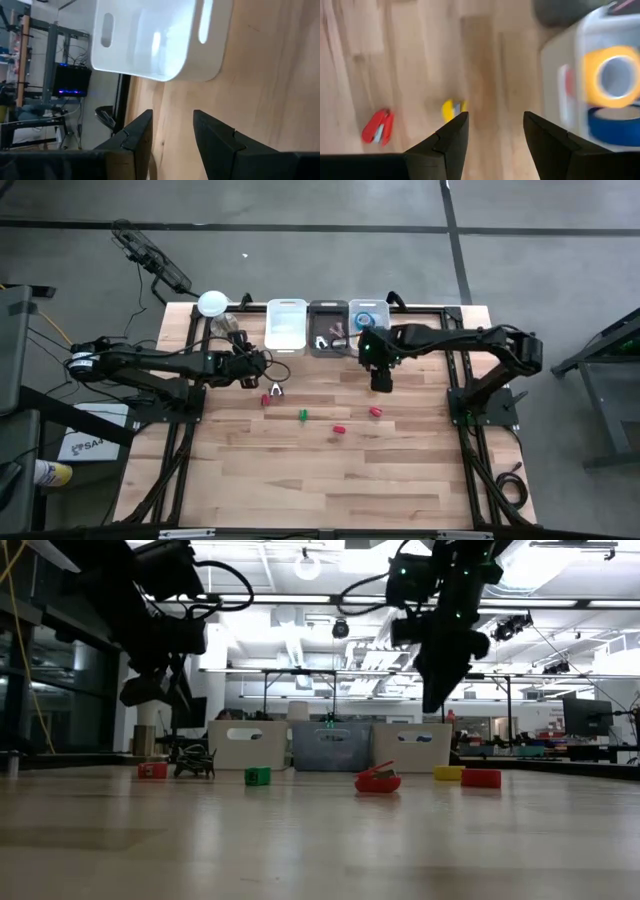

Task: Pick and place Stapler, Stapler remover, tape
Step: Put the yellow stapler into the left white bin

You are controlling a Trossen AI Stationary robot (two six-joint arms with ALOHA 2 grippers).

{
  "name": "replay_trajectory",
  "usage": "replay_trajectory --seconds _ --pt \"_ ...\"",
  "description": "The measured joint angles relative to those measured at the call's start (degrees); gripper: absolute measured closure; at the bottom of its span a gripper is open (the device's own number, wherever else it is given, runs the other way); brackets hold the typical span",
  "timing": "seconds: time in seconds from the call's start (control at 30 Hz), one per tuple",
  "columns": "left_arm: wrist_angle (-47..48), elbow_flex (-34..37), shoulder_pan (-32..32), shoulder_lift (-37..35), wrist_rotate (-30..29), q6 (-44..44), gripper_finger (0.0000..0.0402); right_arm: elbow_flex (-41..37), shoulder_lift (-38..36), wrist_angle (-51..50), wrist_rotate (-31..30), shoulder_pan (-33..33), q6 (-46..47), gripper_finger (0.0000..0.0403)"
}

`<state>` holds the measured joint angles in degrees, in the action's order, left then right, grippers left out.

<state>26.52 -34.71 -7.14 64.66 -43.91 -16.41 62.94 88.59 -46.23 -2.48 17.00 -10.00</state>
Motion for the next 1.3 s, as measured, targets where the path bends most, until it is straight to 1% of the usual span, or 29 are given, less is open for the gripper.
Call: replay_trajectory --seconds 0.1,0.47,0.73,0.9,1.0,1.13,1.3 --pt "0.3 0.0 0.0 0.0 1.2 -0.3 0.0263 0.0 2.1 -1.3 0.0 -1.2 1.1 0.0221" --pt "0.6 0.0 0.0 0.0 1.4 -1.4 0.0263 0.0 9.2 -2.0 0.7 -3.2 2.3 0.0221" --pt "0.6 0.0 0.0 0.0 2.5 -2.0 0.0263 0.0 9.9 -2.0 2.0 -3.2 2.3 0.0221" --pt "0.6 0.0 0.0 0.0 2.5 -2.0 0.0263 0.0 9.9 -2.0 4.6 -3.2 2.5 0.022" --pt "0.6 0.0 0.0 0.0 2.4 -2.0 0.0263 0.0 10.0 -2.0 4.8 -3.2 2.5 0.0208" --pt "0.6 0.0 0.0 0.0 2.8 -2.8 0.0263 0.0 10.2 -2.0 3.0 -3.2 4.1 0.0176" --pt "0.6 0.0 0.0 0.0 3.3 -2.8 0.0263 0.0 13.3 -2.9 3.7 -3.3 3.2 0.0141"
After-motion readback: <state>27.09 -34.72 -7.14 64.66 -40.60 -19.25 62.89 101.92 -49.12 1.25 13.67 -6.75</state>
